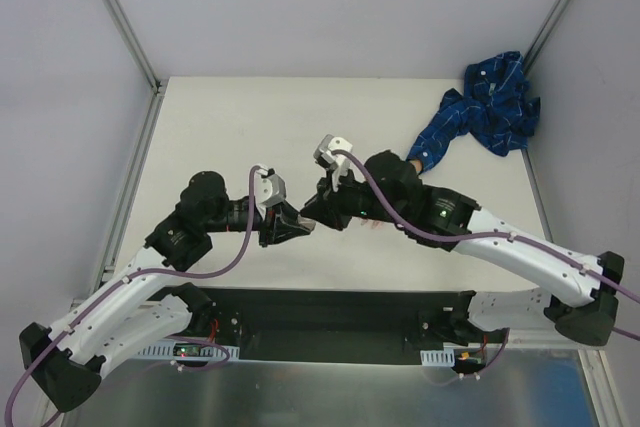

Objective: Paint the nails

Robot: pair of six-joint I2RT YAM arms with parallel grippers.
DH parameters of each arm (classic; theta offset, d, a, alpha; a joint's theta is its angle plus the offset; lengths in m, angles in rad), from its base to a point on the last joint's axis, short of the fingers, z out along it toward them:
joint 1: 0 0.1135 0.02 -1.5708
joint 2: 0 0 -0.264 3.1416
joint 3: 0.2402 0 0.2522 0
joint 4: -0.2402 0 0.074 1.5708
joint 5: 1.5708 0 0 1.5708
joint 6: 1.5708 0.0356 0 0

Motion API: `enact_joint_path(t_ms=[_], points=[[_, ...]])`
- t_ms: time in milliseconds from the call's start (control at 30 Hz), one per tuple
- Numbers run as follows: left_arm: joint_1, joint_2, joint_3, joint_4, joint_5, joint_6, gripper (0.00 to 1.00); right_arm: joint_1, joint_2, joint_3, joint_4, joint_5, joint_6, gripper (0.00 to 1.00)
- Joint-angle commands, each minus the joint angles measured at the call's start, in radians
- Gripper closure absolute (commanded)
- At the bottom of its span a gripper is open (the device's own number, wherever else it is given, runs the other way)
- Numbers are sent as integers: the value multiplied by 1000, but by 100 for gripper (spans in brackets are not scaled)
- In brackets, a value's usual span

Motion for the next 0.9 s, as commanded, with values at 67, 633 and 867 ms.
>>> enact_joint_path(t_ms=[67, 633, 867], points=[[7, -39, 8, 49, -456, 64, 100, 246, 271, 264, -381, 934, 538, 100], [7, -13, 33, 43, -239, 57, 100, 243, 98, 179, -217, 740, 297, 36], [7, 37, 49, 69, 35, 13, 100, 175, -17, 103, -139, 324, 24, 27]])
